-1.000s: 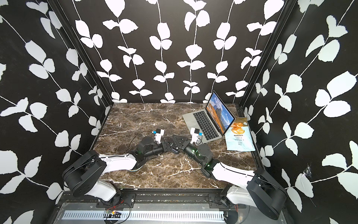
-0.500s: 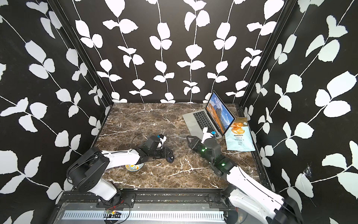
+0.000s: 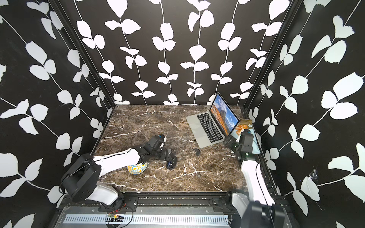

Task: Insert the wireless mouse receiver into the laptop
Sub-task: Place the mouse at the center of the board, then move the laptop to the center of the board.

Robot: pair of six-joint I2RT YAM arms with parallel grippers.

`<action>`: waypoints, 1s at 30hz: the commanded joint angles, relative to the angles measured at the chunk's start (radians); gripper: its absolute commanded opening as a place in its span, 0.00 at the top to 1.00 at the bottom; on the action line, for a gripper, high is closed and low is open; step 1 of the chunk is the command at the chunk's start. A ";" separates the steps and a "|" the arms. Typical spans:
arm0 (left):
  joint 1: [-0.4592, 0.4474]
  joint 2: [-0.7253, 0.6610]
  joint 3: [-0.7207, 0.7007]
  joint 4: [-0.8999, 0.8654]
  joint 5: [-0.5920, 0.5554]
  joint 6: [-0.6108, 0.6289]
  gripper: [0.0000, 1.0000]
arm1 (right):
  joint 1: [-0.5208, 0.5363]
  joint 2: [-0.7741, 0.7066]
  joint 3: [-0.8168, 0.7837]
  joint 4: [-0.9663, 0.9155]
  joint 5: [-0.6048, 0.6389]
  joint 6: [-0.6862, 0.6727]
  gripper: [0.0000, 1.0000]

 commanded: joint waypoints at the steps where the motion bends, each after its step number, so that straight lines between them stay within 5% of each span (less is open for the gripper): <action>1: 0.004 -0.048 0.036 -0.033 -0.025 0.108 0.01 | -0.043 0.110 0.090 0.147 -0.045 -0.256 0.25; 10: 0.012 -0.049 0.039 0.031 0.053 0.130 0.02 | -0.096 0.481 0.308 0.361 -0.264 -0.488 0.24; 21: 0.013 -0.022 0.043 0.036 0.086 0.130 0.02 | -0.091 0.529 0.249 0.678 -0.580 -0.491 0.89; 30: 0.013 -0.030 0.052 0.036 0.089 0.144 0.02 | 0.000 0.507 0.172 0.781 -0.577 -0.473 0.96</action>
